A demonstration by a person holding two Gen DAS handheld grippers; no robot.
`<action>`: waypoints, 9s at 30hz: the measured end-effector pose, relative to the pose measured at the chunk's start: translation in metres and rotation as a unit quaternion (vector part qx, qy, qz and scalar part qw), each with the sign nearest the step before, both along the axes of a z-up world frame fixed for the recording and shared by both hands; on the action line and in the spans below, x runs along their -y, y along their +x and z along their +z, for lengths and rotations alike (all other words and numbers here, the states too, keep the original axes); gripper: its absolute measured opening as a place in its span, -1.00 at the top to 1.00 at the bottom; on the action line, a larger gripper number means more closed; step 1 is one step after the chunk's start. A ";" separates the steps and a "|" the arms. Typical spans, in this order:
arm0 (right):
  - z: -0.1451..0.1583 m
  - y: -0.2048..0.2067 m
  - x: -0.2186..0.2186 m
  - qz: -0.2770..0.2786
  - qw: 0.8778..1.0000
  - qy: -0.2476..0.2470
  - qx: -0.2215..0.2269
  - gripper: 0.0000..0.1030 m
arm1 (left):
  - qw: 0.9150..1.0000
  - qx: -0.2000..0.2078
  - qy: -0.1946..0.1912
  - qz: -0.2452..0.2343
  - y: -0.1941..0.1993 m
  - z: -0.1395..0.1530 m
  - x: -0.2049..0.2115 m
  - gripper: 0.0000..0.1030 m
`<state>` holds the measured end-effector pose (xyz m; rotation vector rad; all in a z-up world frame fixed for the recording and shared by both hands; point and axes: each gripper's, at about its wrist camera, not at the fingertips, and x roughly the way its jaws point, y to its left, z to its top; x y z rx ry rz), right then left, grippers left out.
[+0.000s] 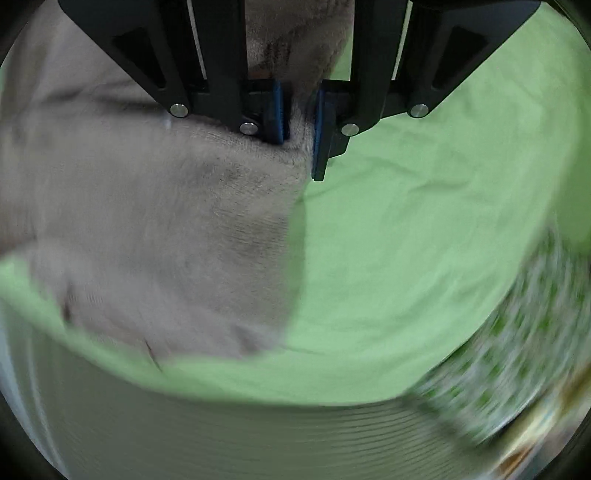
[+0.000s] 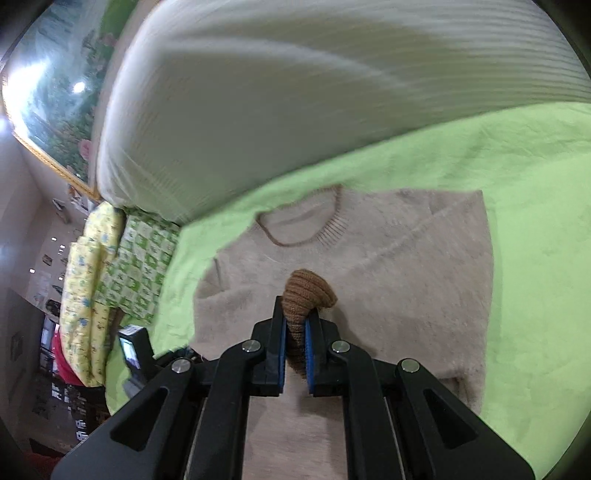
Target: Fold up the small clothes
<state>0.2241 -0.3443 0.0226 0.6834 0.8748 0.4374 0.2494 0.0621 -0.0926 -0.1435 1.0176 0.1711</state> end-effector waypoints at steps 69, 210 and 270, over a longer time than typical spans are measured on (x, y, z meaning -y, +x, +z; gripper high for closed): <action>-0.072 0.216 -0.315 0.250 0.948 -0.199 0.013 0.72 | 0.965 -0.004 -0.261 0.029 -0.011 -0.023 -0.037 0.79; -0.134 0.148 0.061 -0.108 0.988 0.014 -0.107 0.72 | 0.961 0.000 -0.272 -0.046 0.144 0.009 0.008 0.49; -0.084 -0.057 0.095 -0.151 0.974 -0.138 -0.098 0.27 | 0.983 -0.003 -0.183 -0.006 -0.075 0.048 -0.034 0.00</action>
